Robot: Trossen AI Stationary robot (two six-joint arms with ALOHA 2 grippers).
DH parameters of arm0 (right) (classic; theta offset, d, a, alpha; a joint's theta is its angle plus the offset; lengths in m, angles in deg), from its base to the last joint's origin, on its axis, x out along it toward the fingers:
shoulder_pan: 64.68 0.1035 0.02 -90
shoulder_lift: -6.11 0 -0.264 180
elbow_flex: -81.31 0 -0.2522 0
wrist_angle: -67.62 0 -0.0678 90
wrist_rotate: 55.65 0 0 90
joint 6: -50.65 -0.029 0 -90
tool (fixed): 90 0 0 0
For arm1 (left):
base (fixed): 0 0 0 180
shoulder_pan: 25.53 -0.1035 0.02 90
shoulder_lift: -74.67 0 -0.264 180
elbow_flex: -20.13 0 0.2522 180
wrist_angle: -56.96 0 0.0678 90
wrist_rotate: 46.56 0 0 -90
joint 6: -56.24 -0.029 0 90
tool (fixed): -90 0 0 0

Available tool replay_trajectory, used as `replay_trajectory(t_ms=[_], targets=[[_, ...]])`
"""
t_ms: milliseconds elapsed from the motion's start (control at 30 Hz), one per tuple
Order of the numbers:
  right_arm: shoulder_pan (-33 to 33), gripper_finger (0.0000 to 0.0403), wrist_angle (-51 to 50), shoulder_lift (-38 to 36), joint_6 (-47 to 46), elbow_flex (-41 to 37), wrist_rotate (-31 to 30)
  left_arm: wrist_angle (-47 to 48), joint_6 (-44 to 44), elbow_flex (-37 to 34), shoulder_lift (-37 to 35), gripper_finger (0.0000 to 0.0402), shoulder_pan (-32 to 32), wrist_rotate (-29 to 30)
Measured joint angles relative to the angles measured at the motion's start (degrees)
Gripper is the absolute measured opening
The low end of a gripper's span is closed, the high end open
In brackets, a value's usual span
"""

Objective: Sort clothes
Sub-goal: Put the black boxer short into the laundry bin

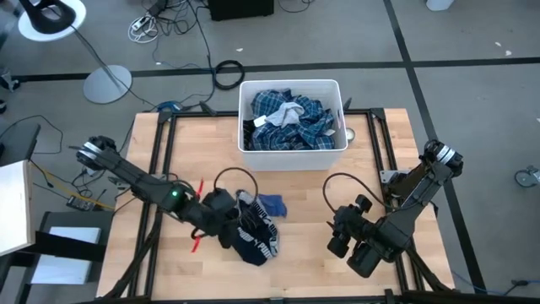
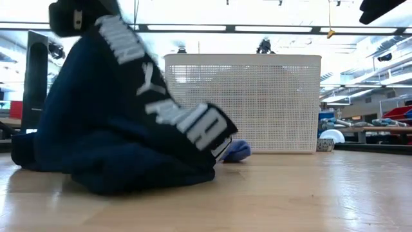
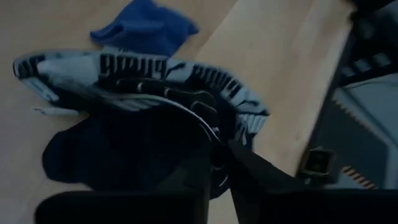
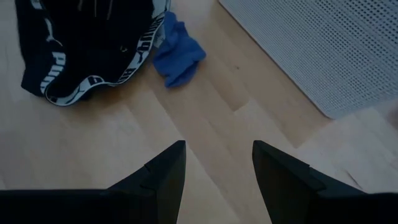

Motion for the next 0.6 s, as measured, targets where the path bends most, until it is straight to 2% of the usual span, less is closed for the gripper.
replay_trajectory(t_ms=[333,600], targets=[[-0.1,0.0185,0.1,0.0,0.0,0.0,0.0,-3.1,3.1,-2.2,4.9,0.0104,0.1,-4.7],[-0.1,0.0185,0.0,0.0,0.0,0.0,0.0,-3.7,2.6,-3.1,5.1,0.0113,0.1,-5.4]])
